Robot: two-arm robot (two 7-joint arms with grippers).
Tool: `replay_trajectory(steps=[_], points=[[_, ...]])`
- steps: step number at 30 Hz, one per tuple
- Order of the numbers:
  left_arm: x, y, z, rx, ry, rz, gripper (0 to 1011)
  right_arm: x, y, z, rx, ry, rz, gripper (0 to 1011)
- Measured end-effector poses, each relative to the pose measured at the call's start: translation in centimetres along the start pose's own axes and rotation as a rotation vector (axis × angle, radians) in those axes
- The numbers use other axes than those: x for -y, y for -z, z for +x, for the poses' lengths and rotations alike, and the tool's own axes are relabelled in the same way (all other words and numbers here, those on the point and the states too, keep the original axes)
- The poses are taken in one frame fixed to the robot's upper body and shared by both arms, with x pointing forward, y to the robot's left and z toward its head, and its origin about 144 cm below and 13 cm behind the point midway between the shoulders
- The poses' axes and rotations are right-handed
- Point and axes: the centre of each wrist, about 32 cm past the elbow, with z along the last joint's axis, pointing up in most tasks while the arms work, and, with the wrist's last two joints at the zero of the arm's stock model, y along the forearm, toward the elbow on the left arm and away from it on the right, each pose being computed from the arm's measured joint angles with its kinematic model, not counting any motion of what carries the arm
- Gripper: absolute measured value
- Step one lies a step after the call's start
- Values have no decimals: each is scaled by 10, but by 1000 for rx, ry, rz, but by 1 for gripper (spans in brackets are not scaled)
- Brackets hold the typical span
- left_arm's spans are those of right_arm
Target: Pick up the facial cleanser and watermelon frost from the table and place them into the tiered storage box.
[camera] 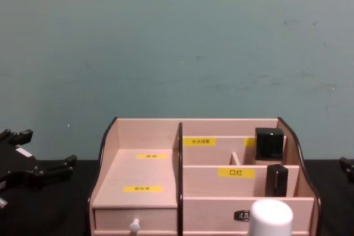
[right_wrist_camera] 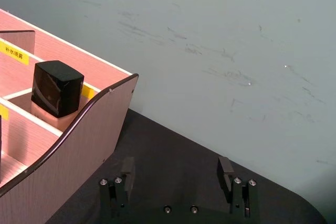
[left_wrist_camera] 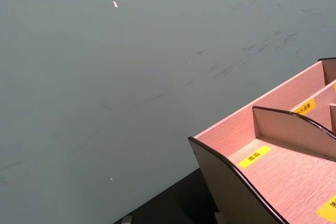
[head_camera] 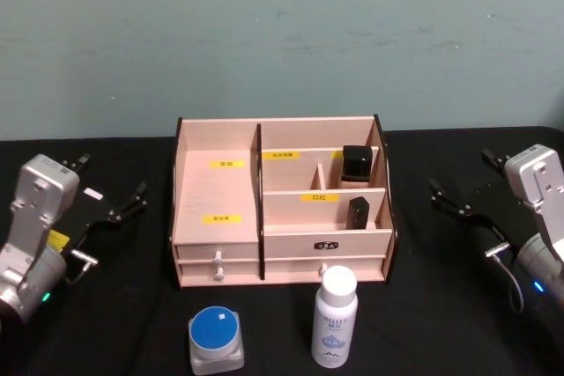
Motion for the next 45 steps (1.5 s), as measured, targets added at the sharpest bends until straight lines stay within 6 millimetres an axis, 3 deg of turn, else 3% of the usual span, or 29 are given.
replay_trajectory(steps=[8, 26, 34, 45], points=[[0, 0, 0, 0, 0, 0, 1010, 12, -9, 8, -46, -71, 42, 1002], [0, 0, 0, 0, 0, 0, 1010, 66, -72, 4, -101, -260, 189, 1002], [0, 0, 0, 0, 0, 0, 1010, 70, -83, -4, -160, -366, 219, 1002], [0, 0, 0, 0, 0, 0, 1009, 58, -84, -34, -229, -564, 180, 1002]])
